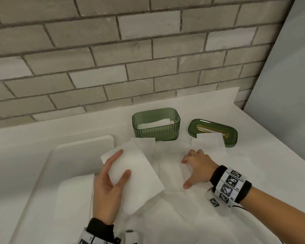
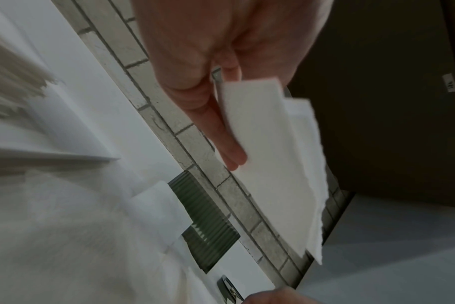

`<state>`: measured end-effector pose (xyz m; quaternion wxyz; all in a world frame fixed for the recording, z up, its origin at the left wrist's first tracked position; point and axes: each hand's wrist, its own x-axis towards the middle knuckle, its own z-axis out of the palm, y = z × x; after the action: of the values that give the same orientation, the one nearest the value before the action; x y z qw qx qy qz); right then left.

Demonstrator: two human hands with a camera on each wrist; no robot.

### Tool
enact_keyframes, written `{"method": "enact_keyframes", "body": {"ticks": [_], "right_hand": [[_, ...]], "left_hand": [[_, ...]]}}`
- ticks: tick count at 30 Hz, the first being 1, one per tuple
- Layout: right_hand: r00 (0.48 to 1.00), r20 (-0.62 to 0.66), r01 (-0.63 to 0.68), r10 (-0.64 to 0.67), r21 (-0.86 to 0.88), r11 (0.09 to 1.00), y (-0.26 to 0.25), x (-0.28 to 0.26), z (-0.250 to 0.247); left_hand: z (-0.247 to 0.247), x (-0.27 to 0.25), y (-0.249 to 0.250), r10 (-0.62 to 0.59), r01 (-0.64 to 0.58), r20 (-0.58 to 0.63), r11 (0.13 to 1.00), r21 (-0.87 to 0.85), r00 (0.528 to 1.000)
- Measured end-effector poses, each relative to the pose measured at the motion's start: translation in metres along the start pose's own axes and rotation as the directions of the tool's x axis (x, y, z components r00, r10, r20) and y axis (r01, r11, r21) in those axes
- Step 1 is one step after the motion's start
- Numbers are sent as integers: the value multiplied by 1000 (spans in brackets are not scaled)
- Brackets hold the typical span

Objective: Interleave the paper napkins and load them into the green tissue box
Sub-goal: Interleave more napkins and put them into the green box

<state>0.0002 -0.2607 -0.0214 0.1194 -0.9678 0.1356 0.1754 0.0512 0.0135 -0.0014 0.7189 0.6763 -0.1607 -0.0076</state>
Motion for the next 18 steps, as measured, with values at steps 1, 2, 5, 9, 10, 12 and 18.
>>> {"method": "enact_keyframes", "body": {"ticks": [1, 2, 5, 9, 10, 12, 18], "right_hand": [[1000, -19, -1, 1, 5, 1000, -2, 0, -2], [999, -44, 9, -8, 14, 1000, -4, 0, -3], [984, -167, 66, -61, 26, 997, -9, -3, -4], [980, -185, 90, -79, 51, 995, -7, -5, -10], [986, -141, 90, -86, 24, 996, -7, -5, -10], [996, -36, 85, -85, 10, 996, -8, -3, -5], [982, -184, 56, -47, 43, 998, -10, -5, -8]], "left_hand": [[0, -1, 0, -15, 16, 12, 1000, -3, 1000], [0, -2, 0, -23, 23, 19, 1000, -3, 1000], [-3, -5, 2, -37, 37, 9, 999, 7, 999], [-12, -10, -1, -71, 71, -14, 997, 10, 997], [-14, -12, -2, -74, 74, -16, 997, 12, 997], [-15, -17, -1, -76, 76, -14, 997, 16, 997], [-19, -30, -2, -91, 90, -41, 996, -9, 995]]}}
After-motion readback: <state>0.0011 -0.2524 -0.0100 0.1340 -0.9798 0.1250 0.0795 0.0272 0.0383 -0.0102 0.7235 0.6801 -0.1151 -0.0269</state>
